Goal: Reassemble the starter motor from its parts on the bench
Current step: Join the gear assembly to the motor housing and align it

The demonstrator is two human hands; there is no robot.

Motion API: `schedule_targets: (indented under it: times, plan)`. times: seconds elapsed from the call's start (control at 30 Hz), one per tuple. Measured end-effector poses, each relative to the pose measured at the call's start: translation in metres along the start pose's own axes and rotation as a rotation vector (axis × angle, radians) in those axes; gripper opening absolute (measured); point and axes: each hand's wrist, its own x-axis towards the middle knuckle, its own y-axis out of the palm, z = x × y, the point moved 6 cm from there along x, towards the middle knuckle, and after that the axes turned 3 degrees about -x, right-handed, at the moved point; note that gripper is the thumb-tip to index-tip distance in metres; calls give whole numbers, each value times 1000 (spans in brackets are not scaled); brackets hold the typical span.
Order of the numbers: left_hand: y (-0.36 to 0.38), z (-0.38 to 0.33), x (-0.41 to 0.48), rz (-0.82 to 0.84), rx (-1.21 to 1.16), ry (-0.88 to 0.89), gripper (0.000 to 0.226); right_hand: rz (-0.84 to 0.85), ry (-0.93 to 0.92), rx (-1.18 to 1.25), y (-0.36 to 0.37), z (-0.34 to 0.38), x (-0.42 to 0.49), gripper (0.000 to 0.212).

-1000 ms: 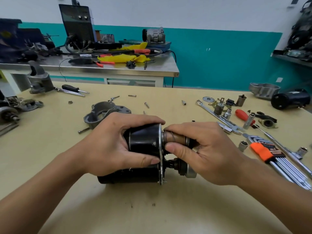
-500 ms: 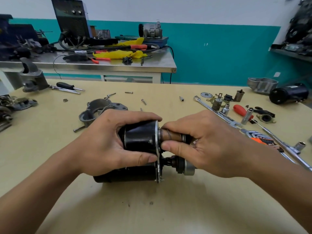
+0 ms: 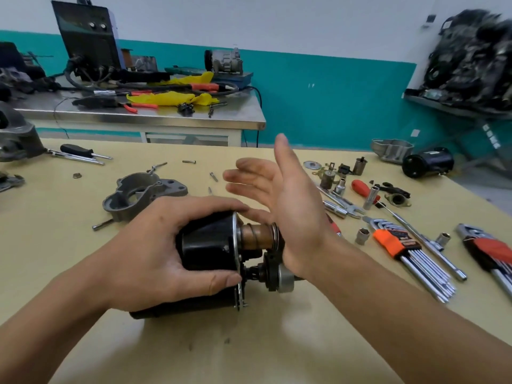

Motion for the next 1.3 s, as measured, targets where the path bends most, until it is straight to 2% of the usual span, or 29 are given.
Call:
schedule_targets:
  times: [0.1, 0.2, 0.3, 0.37, 0.5, 0.6, 0.8, 0.87, 0.97, 1.07, 1.13, 1.3]
  plan:
    - [0, -3, -1, -11, 37, 9, 63, 2, 6, -93, 17, 2, 3, 70]
    - [2, -3, -1, -8, 27, 16, 60, 73, 48, -181, 31, 3, 3, 78]
    - [1, -5, -1, 1, 40, 18, 60, 73, 72, -160, 35, 3, 2, 80]
    - [-1, -5, -1, 40, 151, -2, 68, 9, 69, -75, 28, 5, 3, 78]
    - [-1, -12, 5, 175, 582, -11, 82, -108, 6, 62, 13, 5, 2, 72]
    - [5, -15, 10, 305, 599, -46, 84, -178, -20, 104, 8, 3, 1, 67]
    - [6, -14, 26, 440, 477, -102, 77, -359, -49, 231, -10, -1, 8, 46]
    - [4, -8, 29, 476, 480, -136, 79, -397, -104, 102, -25, 13, 19, 41]
    - [3, -3, 27, 491, 491, -183, 80, -356, -193, -291, -47, 41, 42, 33]
    - [7, -9, 22, 484, 534, -201, 82, -196, -243, -770, -50, 42, 65, 26]
    - [13, -17, 17, 477, 573, -197, 84, -99, -267, -998, -44, 31, 78, 22]
    - [21, -29, 11, 482, 608, -192, 79, 135, -253, -1291, -17, -3, 110, 18]
